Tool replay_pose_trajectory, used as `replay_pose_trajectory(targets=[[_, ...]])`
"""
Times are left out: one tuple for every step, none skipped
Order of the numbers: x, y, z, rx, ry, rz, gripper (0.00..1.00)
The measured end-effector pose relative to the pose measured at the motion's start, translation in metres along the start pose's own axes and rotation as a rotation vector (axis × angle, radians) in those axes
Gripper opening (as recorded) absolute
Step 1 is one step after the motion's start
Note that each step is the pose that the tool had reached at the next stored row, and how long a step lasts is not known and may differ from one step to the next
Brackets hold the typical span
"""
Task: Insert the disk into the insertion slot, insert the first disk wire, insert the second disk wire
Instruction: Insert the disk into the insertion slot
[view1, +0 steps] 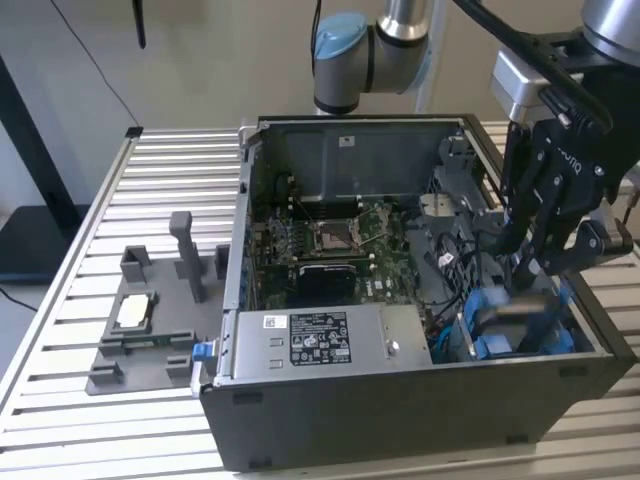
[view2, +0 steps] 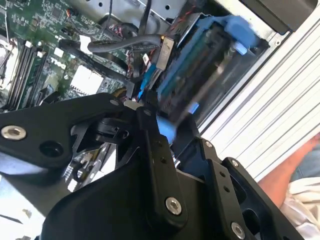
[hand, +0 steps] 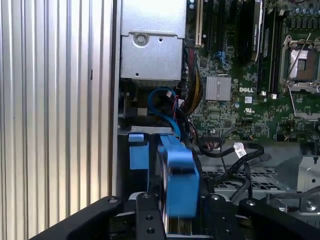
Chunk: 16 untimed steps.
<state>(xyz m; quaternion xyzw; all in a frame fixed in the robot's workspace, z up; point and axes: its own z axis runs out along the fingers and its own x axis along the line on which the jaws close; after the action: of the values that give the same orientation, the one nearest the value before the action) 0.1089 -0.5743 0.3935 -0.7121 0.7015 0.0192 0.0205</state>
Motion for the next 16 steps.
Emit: replay_pose_trajectory(targets=[[0.0001, 0.0000, -0.0001, 0.0000, 0.0002, 0.000, 0.40], [0.0000, 0.0001, -0.0002, 0.0000, 0.0000, 0.000, 0.40], [-0.0001, 0.0001, -0.0014, 0.0000, 0.0001, 0.000, 0.40], [-0.0003, 0.0001, -0.0035, -0.0001, 0.0000, 0.000, 0.40], [-0.0005, 0.0001, -0.0061, 0.0000, -0.0002, 0.000, 0.40], [-0.0007, 0.0001, -0.0099, 0.0000, -0.0001, 0.000, 0.40], [-0.0009, 0.0001, -0.0131, 0.0000, -0.0001, 0.000, 0.40], [-0.0010, 0.0001, -0.0152, 0.0000, 0.0001, 0.000, 0.40], [-0.0012, 0.0001, -0.0159, -0.0001, -0.0004, 0.000, 0.40], [-0.0018, 0.0000, -0.0158, -0.0001, 0.0003, 0.000, 0.40], [-0.0024, 0.0000, -0.0159, 0.0005, 0.0005, 0.000, 0.40], [-0.0024, 0.0001, -0.0159, 0.0122, 0.0004, -0.002, 0.40], [-0.0026, 0.0001, -0.0158, 0.0298, 0.0003, -0.006, 0.40], [-0.0028, 0.0000, -0.0159, 0.0470, 0.0007, -0.011, 0.40], [-0.0029, 0.0001, -0.0159, 0.0652, 0.0009, -0.017, 0.40], [-0.0030, 0.0001, -0.0158, 0.0829, 0.0011, -0.022, 0.40]])
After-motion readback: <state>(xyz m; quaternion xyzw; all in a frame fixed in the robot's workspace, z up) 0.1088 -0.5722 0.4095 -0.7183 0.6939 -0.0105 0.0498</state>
